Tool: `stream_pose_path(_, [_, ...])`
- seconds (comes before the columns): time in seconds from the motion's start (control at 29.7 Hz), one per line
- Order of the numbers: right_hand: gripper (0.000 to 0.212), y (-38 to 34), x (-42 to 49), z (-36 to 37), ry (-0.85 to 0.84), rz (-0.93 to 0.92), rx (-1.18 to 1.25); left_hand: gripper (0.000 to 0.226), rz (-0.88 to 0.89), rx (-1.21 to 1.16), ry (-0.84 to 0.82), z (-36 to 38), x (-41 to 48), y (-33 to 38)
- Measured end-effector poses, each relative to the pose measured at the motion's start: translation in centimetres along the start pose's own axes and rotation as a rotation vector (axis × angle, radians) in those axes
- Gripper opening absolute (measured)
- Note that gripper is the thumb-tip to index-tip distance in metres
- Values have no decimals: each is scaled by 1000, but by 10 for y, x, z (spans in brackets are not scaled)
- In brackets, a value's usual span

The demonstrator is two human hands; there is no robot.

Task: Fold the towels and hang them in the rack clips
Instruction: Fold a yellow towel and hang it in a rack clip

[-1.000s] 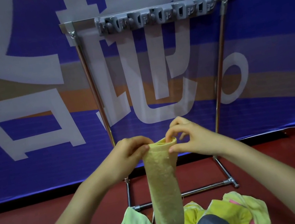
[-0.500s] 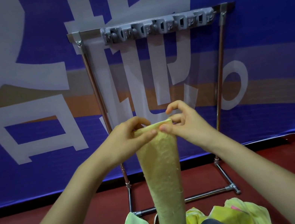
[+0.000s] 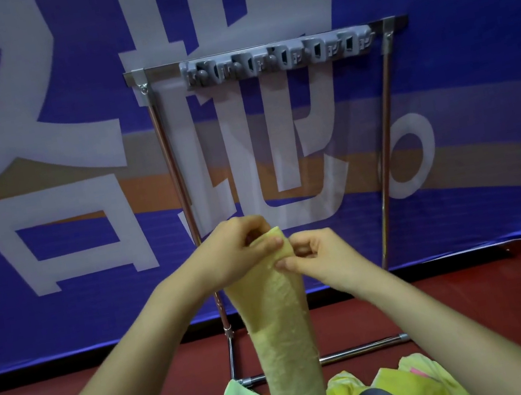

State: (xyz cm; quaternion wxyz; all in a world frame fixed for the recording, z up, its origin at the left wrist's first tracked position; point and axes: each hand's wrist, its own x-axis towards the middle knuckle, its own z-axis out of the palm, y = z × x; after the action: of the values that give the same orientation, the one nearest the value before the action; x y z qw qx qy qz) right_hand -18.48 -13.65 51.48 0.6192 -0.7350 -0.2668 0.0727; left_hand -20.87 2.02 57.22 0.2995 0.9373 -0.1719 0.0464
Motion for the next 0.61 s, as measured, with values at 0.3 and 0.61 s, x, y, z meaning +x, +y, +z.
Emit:
stream_pose_path(0.3, [19,48,-10,0,-189,190,16,19,117,-29,228,-33,1,13])
stream_pose_path(0.61, [25,125,-15,27,-242,330,4,19,139,74,285,-71,4,7])
